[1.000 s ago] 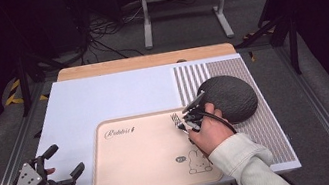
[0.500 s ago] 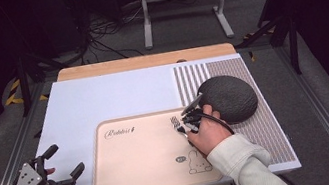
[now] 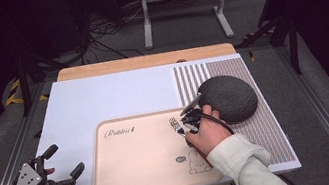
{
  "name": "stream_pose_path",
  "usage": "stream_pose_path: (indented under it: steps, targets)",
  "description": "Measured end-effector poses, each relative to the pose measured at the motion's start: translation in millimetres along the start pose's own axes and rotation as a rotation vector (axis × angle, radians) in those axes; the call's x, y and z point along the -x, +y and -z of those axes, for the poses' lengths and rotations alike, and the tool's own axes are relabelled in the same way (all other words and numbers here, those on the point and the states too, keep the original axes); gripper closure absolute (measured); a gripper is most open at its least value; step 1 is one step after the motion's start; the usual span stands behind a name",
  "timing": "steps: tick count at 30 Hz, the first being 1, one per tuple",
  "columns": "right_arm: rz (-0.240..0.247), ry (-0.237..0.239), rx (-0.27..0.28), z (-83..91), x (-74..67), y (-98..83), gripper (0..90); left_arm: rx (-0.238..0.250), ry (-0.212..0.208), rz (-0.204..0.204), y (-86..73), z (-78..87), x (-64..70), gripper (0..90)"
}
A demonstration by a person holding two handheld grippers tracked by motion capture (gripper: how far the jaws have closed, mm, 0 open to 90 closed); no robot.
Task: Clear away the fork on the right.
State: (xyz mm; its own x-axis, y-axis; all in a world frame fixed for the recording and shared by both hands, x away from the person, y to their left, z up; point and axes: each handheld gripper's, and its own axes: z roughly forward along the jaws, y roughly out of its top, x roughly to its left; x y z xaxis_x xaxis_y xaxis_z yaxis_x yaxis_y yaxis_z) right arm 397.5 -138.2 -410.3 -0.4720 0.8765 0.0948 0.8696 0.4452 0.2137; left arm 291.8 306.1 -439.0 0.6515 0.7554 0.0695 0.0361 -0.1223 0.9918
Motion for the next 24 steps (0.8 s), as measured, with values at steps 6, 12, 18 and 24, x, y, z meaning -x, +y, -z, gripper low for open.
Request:
stream_pose_path:
  steps: [6,12,18,24]
  targets:
    - [0.098,-0.036,0.079,7.4,-2.4,2.8,33.5,0.0,-0.001,0.0,0.0,0.0,0.1,0.0]
    - [0.32,-0.028,0.173,17.0,-4.5,9.6,14.4,0.0,-0.003,0.001,0.0,-0.1,-0.1,0.0]
    - [0.503,0.043,0.24,23.0,-8.2,17.0,8.7,0.001,-0.002,0.001,-0.1,-0.2,-0.1,0.1]
    - [0.739,0.144,0.29,20.5,-14.6,28.6,9.0,-0.002,-0.003,0.0,0.0,0.0,-0.2,0.0]
